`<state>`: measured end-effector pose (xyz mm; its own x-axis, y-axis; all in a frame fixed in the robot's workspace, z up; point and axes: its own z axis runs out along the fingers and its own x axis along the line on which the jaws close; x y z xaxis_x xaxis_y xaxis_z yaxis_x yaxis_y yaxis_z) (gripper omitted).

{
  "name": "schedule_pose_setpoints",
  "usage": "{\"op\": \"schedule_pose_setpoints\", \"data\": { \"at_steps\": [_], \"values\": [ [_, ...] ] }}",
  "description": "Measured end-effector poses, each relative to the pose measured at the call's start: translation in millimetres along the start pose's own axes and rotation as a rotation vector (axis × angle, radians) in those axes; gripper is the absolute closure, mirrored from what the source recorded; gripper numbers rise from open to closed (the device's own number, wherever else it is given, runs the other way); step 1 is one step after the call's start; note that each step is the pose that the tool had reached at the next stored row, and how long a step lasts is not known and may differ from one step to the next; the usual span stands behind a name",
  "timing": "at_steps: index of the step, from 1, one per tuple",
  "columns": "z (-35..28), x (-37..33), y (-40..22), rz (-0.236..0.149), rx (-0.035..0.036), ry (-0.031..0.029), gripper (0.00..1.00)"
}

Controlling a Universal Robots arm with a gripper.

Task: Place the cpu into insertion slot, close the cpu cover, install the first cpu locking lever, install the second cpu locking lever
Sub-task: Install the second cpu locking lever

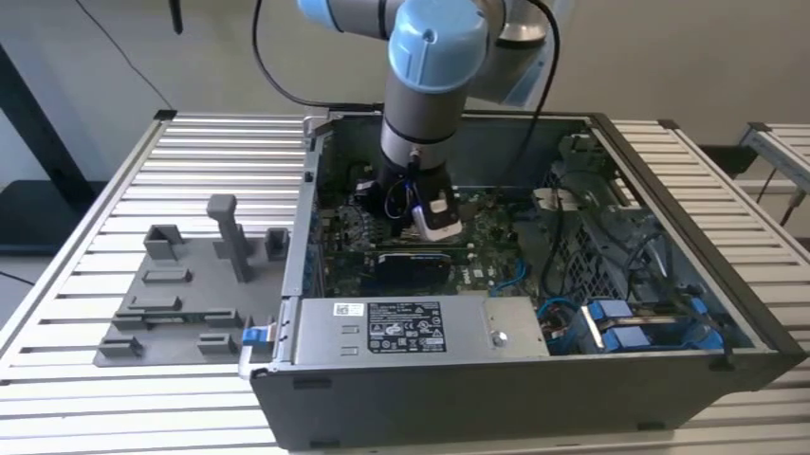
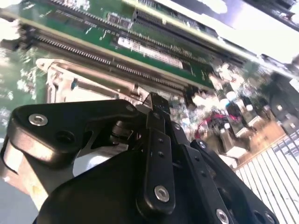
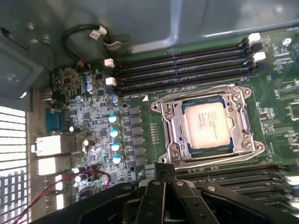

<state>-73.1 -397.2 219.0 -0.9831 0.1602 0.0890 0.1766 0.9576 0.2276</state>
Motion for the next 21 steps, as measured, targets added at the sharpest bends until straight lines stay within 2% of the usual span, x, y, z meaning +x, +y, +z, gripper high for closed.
{"op": "schedule_pose_setpoints", "data": {
  "at_steps": [4, 8, 10, 14, 16, 21],
  "values": [
    [-17.5, 1.6, 4.1, 0.0, -0.0007, 0.0, 0.89],
    [-33.5, 3.3, 7.8, 0.002, -0.0044, 0.0004, 0.89],
    [-38.4, 3.7, 8.9, 0.002, -0.0054, 0.0004, 0.89],
    [-54.3, 3.5, 12.9, 0.003, -0.0044, 0.0059, 0.89],
    [-61.3, 0.2, 15.2, 0.005, -0.0036, 0.01, 0.89],
    [-61.7, -20.9, 18.7, 0.008, -0.002, 0.0221, 0.89]
  ]
}}
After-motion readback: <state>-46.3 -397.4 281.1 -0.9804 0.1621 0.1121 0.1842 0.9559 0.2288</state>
